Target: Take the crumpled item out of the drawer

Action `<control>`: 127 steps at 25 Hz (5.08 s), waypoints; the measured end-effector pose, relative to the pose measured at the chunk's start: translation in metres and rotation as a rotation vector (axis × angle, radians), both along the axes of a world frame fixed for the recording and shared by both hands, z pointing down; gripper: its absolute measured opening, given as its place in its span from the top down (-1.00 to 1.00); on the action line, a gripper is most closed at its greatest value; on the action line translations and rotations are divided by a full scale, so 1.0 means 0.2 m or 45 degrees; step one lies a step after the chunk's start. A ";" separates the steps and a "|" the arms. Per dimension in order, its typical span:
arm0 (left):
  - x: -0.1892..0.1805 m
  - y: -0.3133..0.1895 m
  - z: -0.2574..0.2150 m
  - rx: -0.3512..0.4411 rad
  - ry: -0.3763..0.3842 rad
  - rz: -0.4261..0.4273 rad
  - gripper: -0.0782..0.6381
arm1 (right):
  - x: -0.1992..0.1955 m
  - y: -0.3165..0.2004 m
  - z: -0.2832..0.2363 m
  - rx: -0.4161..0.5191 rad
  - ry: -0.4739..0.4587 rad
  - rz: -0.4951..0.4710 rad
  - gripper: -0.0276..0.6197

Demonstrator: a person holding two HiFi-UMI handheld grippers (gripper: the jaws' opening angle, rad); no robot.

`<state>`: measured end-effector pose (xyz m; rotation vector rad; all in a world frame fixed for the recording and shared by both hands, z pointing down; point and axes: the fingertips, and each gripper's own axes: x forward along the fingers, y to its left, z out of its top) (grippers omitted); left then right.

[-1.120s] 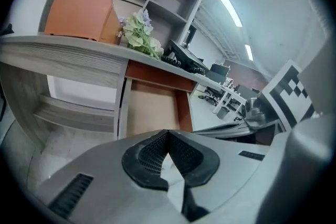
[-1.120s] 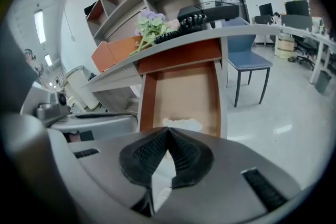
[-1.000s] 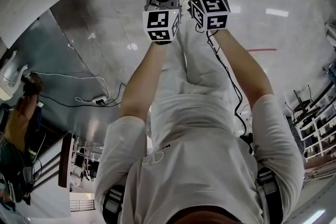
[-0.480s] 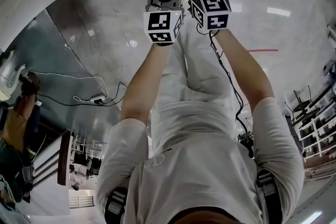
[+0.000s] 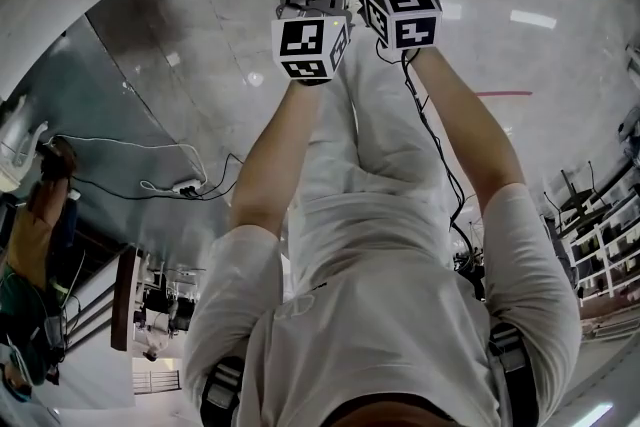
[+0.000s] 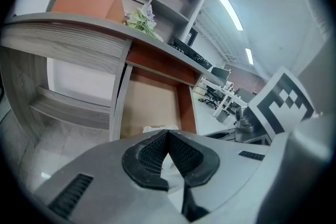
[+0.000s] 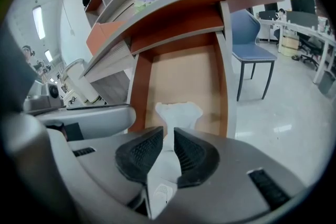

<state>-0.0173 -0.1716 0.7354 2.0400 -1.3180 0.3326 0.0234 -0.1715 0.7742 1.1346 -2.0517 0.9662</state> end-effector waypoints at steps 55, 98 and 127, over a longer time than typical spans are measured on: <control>-0.06 -0.03 0.07 -0.016 0.036 -0.012 0.78 | -0.03 -0.08 0.15 -0.046 0.142 0.005 0.66; -0.06 0.02 -0.06 0.026 0.009 -0.007 0.78 | -0.03 -0.03 -0.05 0.047 0.098 0.050 0.76; -0.08 0.04 -0.76 0.153 -0.001 0.028 0.78 | 0.04 -0.01 -0.87 0.232 0.015 0.102 0.76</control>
